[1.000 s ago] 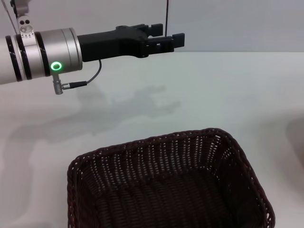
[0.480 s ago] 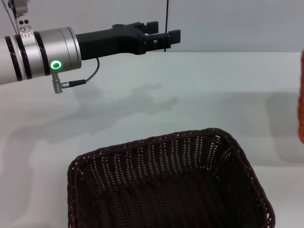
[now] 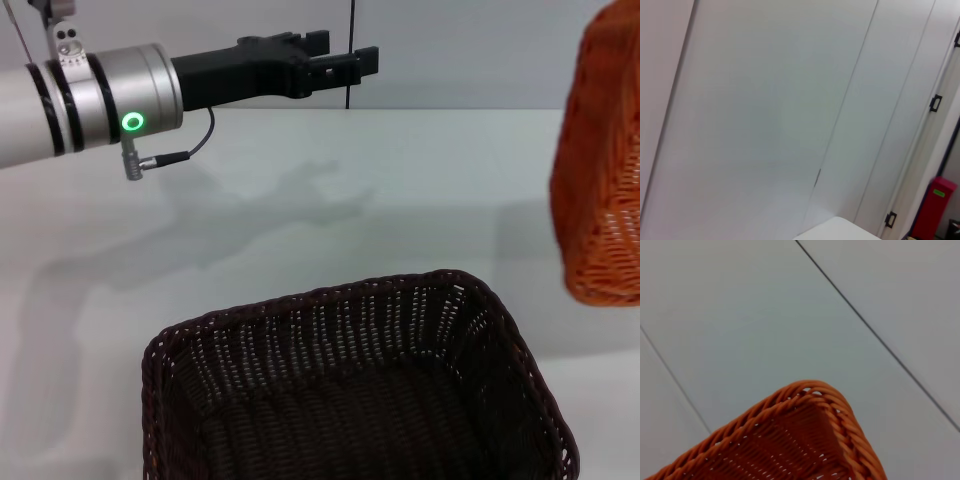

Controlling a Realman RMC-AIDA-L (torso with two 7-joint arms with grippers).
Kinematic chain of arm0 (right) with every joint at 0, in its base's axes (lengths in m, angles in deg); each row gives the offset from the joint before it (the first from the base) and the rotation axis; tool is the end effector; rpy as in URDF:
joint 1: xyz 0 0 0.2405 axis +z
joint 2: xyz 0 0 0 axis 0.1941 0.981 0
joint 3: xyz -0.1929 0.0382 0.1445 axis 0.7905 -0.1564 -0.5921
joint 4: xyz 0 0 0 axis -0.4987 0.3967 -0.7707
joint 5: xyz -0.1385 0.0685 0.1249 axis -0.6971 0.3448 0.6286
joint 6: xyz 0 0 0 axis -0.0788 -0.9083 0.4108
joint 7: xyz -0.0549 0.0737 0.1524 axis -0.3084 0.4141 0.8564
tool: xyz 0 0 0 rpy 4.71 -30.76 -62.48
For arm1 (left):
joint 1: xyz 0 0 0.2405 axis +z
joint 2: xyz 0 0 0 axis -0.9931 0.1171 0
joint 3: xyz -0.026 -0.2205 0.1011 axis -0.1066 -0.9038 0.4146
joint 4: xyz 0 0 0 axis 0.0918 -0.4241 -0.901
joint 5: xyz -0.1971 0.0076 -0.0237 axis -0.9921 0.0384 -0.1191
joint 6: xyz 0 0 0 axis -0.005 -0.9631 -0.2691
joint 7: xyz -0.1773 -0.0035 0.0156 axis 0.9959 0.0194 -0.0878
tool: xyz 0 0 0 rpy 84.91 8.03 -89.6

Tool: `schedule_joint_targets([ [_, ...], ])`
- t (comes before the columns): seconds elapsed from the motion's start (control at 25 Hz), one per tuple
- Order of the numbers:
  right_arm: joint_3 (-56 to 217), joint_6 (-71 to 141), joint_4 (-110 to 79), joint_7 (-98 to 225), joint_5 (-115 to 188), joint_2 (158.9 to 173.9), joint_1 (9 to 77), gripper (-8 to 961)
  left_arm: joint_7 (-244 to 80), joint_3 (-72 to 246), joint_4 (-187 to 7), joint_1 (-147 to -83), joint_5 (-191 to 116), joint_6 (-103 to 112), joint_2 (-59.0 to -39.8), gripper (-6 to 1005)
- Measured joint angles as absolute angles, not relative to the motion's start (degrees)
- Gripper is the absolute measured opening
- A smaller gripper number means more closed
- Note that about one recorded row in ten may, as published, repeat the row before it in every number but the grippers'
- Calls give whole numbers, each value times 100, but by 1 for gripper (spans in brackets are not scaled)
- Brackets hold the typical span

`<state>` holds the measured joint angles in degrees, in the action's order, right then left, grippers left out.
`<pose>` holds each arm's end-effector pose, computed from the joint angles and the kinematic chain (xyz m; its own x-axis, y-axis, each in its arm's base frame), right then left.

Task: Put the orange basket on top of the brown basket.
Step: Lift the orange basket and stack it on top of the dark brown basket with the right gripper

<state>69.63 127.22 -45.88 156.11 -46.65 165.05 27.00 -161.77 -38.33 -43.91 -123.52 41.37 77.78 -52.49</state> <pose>0.3358 0.2706 0.1752 0.1343 -0.0538 -0.9895 -0.9062 -0.4106 -0.1006 -0.1209 0.4250 -0.0044 0.6558 0.3268 0.6806 0.5826 -0.7924 -0.1809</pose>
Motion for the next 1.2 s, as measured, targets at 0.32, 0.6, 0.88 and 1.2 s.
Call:
schedule_joint_targets([
  [0.32,7162,13165,-4113,15428,-4672,16969,2725,145,-16193,-3831,-4513,-12632,4136,7331,-5245,862],
  [0.6,7656,13407,-3398,15095,-4676,17231,2712,145,-16193,-3833,-4575,-12823,3987,6724,-5257,863],
  [0.88,8157,13453,-2883,14909,-4686,17256,2619,146,-16193,-3871,-4633,-12931,3916,6432,-5246,863],
  [1.2,8410,13416,-2490,14476,-5182,17253,2623,146,-16243,-3878,-4766,-13072,3916,6068,-5244,863],
])
